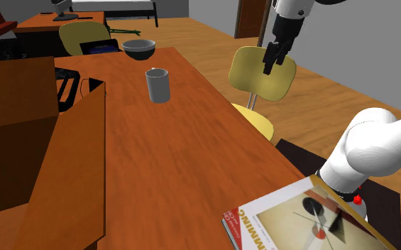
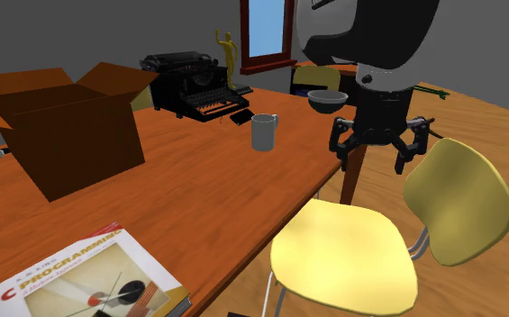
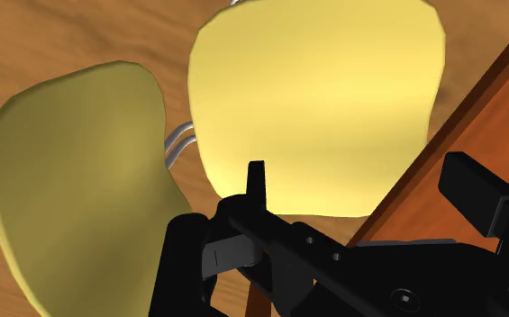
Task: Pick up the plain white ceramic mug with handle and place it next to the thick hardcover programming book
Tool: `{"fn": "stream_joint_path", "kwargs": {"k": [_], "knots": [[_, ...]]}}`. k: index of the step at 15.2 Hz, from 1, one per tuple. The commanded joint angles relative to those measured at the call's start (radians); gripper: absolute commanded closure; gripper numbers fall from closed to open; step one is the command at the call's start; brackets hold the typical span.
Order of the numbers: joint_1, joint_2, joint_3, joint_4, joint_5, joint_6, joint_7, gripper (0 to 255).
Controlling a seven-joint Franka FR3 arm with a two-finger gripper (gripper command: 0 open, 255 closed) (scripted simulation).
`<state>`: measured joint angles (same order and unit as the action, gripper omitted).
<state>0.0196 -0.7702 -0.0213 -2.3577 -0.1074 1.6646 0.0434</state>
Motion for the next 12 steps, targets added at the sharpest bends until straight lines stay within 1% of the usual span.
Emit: {"fn": "stream_joint_path", "kwargs": {"k": [1,6,12], "knots": [[0.000,0.000,0.000,0.000,0.000,0.000,0.000,0],[0.023,0.153,0.050,0.078,0.044,0.086,0.071,0],[0.044,0.346,0.106,0.211,0.074,0.164,0.149,0]]}}
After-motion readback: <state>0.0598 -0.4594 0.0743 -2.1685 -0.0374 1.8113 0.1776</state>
